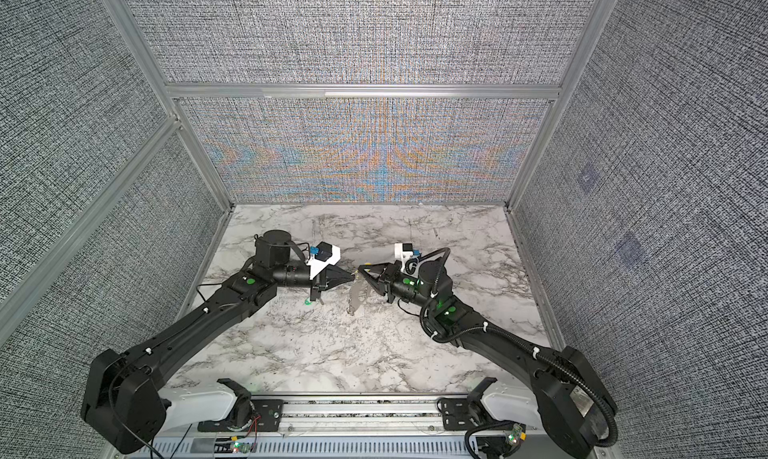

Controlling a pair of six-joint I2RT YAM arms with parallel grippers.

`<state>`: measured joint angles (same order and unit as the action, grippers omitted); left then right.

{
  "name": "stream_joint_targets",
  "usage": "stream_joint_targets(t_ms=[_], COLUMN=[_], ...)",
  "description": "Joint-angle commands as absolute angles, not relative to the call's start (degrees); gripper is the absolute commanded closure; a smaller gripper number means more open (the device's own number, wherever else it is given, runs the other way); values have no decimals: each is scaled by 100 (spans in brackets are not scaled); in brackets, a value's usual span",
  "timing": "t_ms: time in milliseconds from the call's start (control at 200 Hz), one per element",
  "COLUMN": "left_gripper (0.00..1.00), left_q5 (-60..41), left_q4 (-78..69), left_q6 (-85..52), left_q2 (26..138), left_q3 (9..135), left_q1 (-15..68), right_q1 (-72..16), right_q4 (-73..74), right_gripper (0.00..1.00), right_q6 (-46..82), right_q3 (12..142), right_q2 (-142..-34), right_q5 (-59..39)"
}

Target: Remove the keys from the keyring

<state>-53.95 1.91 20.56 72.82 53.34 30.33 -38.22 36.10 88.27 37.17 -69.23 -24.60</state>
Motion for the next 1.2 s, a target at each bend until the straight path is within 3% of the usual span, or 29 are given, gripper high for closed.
stream_joint_targets(t_ms=[0, 220, 490, 790, 1196], left_gripper=[100, 94, 73, 61, 58], left_q5=[-5484, -5441, -5194, -4468, -4151], left_q4=[162, 154, 238, 50, -737], left_q6=[2074, 2013, 1988, 1761, 1283], left_q2=[7252, 7206, 7044, 6496, 6127], left_q3=[5348, 5335, 5250, 4809, 4241], left_q1=[3037, 3032, 3023, 3016, 3193], right_q1=[-3789, -3732, -3644, -3509, -3500], right_q4=[3569, 3297, 3136, 2343, 2360], right_gripper=[93, 98, 100, 100, 100], right_q6=[8748, 8461, 8141, 7488, 7550], right_q3=[3797, 4112, 4306, 4884, 4881], right_q2=[-6943, -7090, -7247, -7418, -7398], right_q5=[-2546, -2821, -3130, -3643, -3586])
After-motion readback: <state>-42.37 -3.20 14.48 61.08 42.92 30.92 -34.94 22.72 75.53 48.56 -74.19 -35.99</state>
